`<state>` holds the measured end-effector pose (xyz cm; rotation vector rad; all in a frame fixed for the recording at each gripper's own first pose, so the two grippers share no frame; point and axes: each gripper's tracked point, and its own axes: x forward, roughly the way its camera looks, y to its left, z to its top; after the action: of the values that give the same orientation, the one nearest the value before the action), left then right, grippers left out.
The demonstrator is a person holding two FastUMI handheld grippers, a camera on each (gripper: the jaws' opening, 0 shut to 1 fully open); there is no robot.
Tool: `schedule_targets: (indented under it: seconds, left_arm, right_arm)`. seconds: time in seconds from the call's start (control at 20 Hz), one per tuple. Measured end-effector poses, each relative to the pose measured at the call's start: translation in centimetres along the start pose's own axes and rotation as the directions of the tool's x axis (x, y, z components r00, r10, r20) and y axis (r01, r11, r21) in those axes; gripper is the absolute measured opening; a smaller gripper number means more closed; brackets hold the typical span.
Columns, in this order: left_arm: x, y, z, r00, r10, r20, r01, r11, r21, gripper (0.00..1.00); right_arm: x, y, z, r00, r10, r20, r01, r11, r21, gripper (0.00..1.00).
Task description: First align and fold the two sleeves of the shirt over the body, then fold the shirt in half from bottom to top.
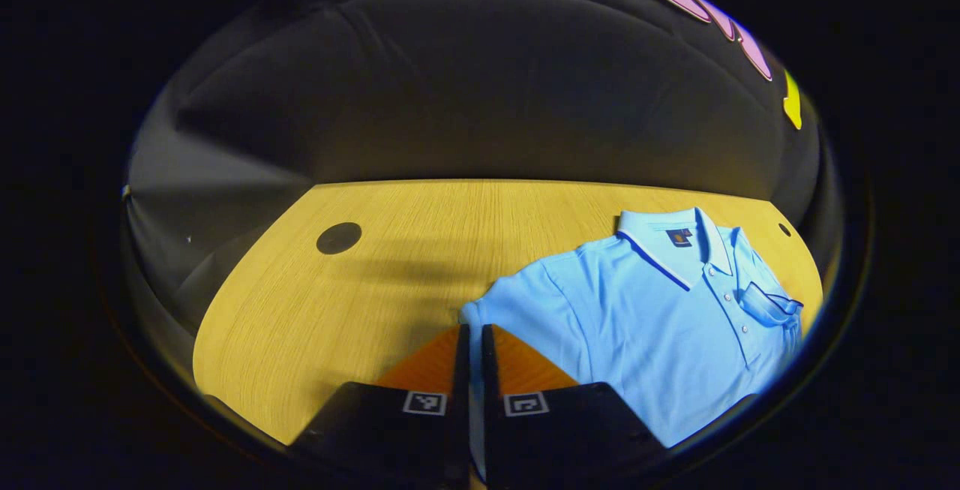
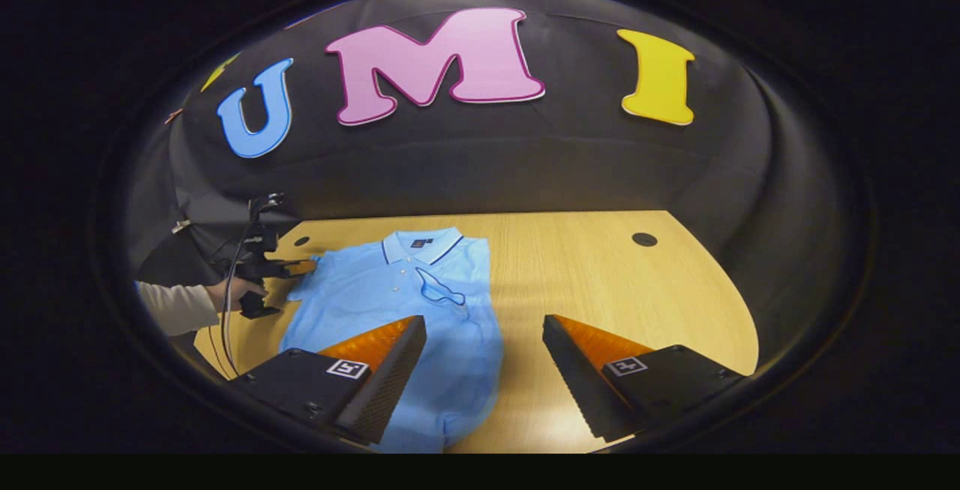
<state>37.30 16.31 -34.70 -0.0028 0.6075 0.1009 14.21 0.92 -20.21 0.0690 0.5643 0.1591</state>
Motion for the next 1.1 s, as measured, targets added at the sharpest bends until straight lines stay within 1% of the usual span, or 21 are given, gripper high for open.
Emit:
schedule_targets:
  seconds: [0.05,0.15,0.2,0.3,0.4,0.45,0.5,0.55,0.65,0.7,0.8,0.85,0.95,1.0,1.1]
  left_arm:
    - [-0.1,0.0,0.0,1.0,0.011,-0.005,-0.011,1.0,0.013,0.1]
    - [-0.5,0.1,0.2,0.999,0.043,-0.007,-0.042,0.999,0.033,0.08]
    - [-0.8,-0.4,0.6,0.999,0.04,0.001,-0.04,0.999,0.033,0.07]
    - [-1.2,-1.8,1.7,1.0,0.017,0.023,-0.018,0.999,0.032,0.07]
    - [-2.2,-3.6,2.7,1.0,-0.009,0.028,0.008,0.999,0.038,0.07]
    - [-2.9,-5.1,3.7,0.998,-0.039,0.046,0.037,0.999,0.03,0.07]
    - [-3.8,-7.1,4.6,0.995,-0.077,0.069,0.076,0.997,0.014,0.02]
    - [-4.5,-9.1,5.1,0.991,-0.114,0.077,0.114,0.994,0.004,0.07]
    - [-6.1,-12.8,5.7,0.981,-0.173,0.087,0.174,0.985,0.006,0.07]
    - [-6.8,-14.4,6.2,0.977,-0.189,0.1,0.19,0.982,0.007,0.07]
    - [-8.1,-16.7,7.4,0.973,-0.182,0.145,0.181,0.983,0.015,0.07]
    - [-8.8,-18.3,7.7,0.966,-0.198,0.164,0.198,0.98,0.016,0.11]
    - [-11.0,-21.1,8.2,0.945,-0.269,0.184,0.272,0.962,0.01,0.38]
    - [-11.8,-21.9,8.3,0.937,-0.294,0.188,0.299,0.954,0.006,0.53]
    - [-13.9,-21.2,8.8,0.937,-0.277,0.212,0.281,0.96,0.011,0.84]
  right_arm:
    - [0.1,-0.1,-0.4,1.0,-0.005,0.003,0.005,1.0,0.006,0.99]
    - [-0.4,-0.2,-1.2,1.0,-0.011,-0.002,0.011,0.999,0.03,0.98]
    - [-0.4,-0.3,-1.6,1.0,-0.011,-0.005,0.011,0.999,0.031,0.98]
    - [-0.1,-2.0,-2.4,0.998,-0.063,0.013,0.063,0.998,-0.003,0.98]
    - [0.2,-3.1,-4.0,0.996,-0.093,0.008,0.093,0.996,-0.017,0.98]
    - [0.3,-3.4,-4.8,0.995,-0.1,-0.008,0.1,0.995,0.0,0.98]
    - [0.1,-3.6,-5.3,0.994,-0.105,-0.023,0.105,0.994,0.026,0.98]
    - [0.0,-3.7,-5.6,0.994,-0.104,-0.032,0.106,0.993,0.051,0.98]
    - [-0.1,-3.8,-5.6,0.993,-0.112,-0.027,0.114,0.991,0.066,0.98]
    - [-0.2,-3.8,-5.4,0.993,-0.119,-0.018,0.12,0.991,0.061,0.98]
    - [-1.0,-3.7,-5.2,0.992,-0.125,-0.006,0.125,0.991,0.052,0.98]
    - [-1.7,-3.7,-5.3,0.992,-0.129,-0.003,0.129,0.99,0.049,0.98]
    - [-2.7,-3.6,-5.4,0.991,-0.137,-0.002,0.137,0.989,0.049,0.98]
    - [-3.2,-3.4,-5.5,0.99,-0.141,-0.002,0.141,0.989,0.051,0.98]
    - [-4.5,-3.2,-5.9,0.988,-0.156,-0.003,0.156,0.987,0.047,0.98]
